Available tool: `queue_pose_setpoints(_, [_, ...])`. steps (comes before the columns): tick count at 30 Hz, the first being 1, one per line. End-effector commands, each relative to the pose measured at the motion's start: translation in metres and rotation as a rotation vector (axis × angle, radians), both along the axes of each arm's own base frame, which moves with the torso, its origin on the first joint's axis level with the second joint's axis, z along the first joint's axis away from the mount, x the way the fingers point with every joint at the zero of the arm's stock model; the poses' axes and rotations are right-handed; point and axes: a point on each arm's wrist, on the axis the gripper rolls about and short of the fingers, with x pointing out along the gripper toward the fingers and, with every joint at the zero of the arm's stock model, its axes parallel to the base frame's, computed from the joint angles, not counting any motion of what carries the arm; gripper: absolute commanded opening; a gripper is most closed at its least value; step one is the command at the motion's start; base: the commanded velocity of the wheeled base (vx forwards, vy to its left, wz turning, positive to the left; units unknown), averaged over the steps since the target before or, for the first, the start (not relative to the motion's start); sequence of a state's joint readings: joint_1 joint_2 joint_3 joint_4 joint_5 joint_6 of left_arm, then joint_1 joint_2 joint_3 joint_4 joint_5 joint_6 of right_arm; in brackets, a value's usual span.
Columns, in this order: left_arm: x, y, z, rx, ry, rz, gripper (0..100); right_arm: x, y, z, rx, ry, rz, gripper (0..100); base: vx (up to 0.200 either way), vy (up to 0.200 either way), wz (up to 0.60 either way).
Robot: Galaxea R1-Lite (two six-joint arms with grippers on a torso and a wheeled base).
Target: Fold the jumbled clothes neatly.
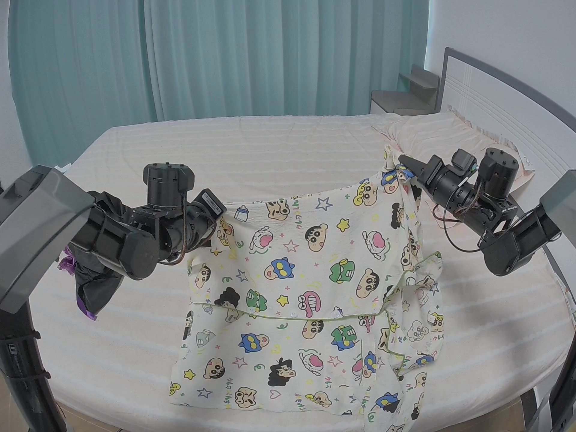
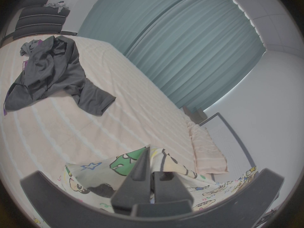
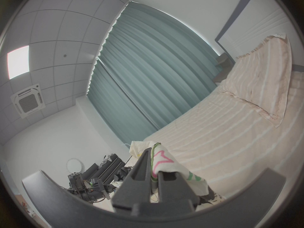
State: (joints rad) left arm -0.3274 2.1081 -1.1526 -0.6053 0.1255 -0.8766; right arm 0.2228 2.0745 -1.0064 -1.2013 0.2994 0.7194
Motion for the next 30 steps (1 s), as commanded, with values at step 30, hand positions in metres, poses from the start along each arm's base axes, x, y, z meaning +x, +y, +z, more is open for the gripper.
queue_pose_setpoints(30, [0.047, -0.019, -0.088, 0.042, 0.137, 0.002, 0, 0.045, -0.027, -0.107, -0.042, 0.227, -0.128, 0, 0.040, 0.000, 0.00])
